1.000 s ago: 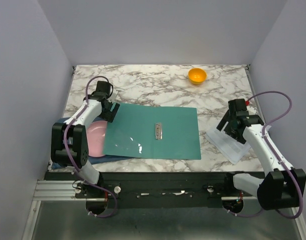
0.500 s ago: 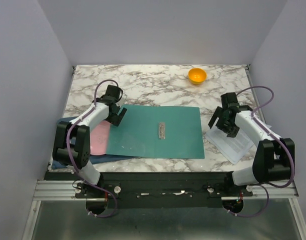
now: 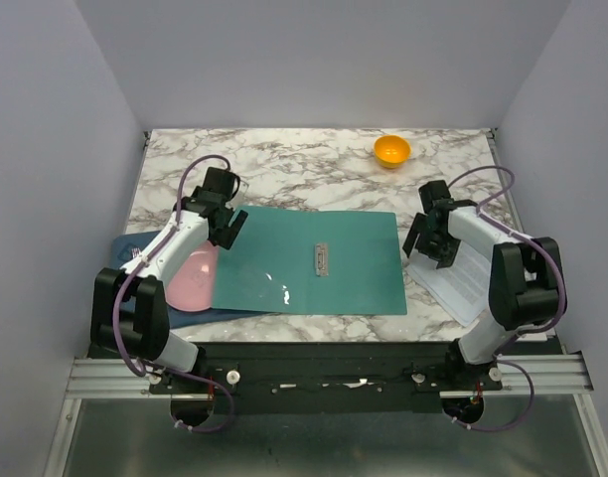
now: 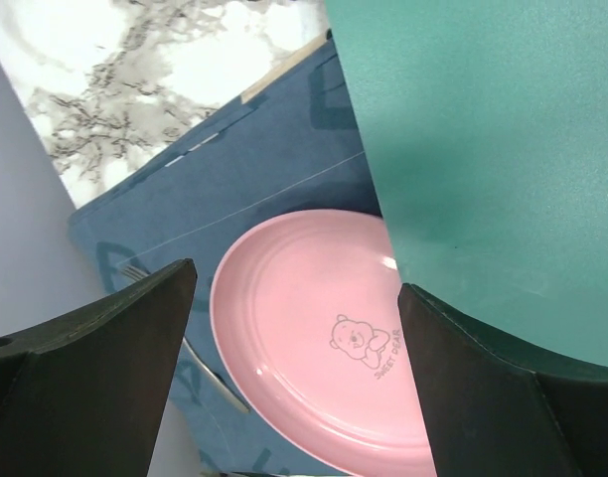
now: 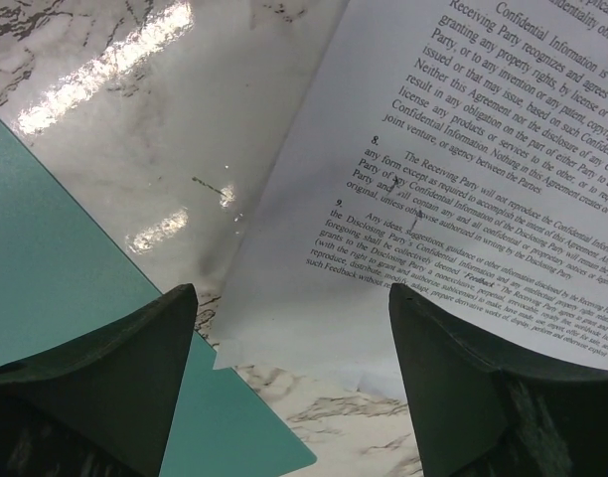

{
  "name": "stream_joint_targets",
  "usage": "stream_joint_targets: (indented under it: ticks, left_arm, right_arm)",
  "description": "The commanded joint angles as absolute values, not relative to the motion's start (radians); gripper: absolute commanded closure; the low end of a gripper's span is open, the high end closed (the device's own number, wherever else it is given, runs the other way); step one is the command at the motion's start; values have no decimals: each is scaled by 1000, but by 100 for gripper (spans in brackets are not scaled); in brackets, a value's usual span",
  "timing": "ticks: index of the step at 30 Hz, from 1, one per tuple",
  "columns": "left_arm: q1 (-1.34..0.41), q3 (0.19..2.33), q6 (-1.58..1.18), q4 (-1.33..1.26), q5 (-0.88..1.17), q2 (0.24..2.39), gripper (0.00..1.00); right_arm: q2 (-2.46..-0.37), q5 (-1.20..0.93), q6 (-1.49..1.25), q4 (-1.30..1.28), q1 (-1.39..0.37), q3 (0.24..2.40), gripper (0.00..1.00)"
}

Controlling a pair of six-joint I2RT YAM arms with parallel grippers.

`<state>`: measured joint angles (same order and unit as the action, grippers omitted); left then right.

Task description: Put the files into the folder

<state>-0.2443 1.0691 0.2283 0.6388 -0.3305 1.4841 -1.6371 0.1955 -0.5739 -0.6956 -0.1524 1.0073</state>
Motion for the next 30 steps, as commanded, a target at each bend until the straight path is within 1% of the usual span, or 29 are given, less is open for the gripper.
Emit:
stream_joint_targets:
  ticks: [1,2,5,6,8,9,14,15,17,18,20,21,22,30]
  left_arm:
    - [-244,1098,250,673,-388,1436,1]
    - [-244,1100,253,676,-393,1431,1]
    - [-244,1108,255,684,-399,1416,1]
    - [-244,1111,253,684,-402,1410,1]
    - [-244,1112,255,686,-405,1405,1]
    - [-242,1112,256,687,-406,1401,1]
    - [-242,1112,259,684,-416,1391,1]
    - [-242,1111,259,684,-417,1390,1]
    - [-241,1106,262,683,-423,1387,1]
    - [-241,1103,261,681,-425,1382,1]
    - [-241,1100,264,680,-429,1379,1]
    - [-239,1097,265,678,-433,1374,1]
    - [-239,1095,267,678,-434,1371,1]
    - [-224,1095,284,683,-446,1338,1]
  right_arm:
    - [-1670,212,-568,-680,-173,1028,16]
    - [-1677,213,-566,-680,-173,1026,17]
    - [-1690,213,-558,-680,-184,1022,26]
    - [-1690,215,-560,-680,-186,1017,34]
    - [-1684,218,-561,-675,-193,1009,40]
    - [-1681,216,-561,-675,-193,1005,44]
    - [-1660,215,-565,-672,-199,974,54]
    - [-1657,215,-563,-670,-202,970,59]
    - [-1649,215,-566,-666,-204,956,65]
    - [-1641,210,-568,-666,-204,953,74]
    - [-1634,209,-571,-664,-213,946,85]
    - [-1625,204,-572,-663,-218,942,97]
    - [-1620,203,-572,-660,-228,939,99]
    - [-1579,227,-591,-678,-310,923,99]
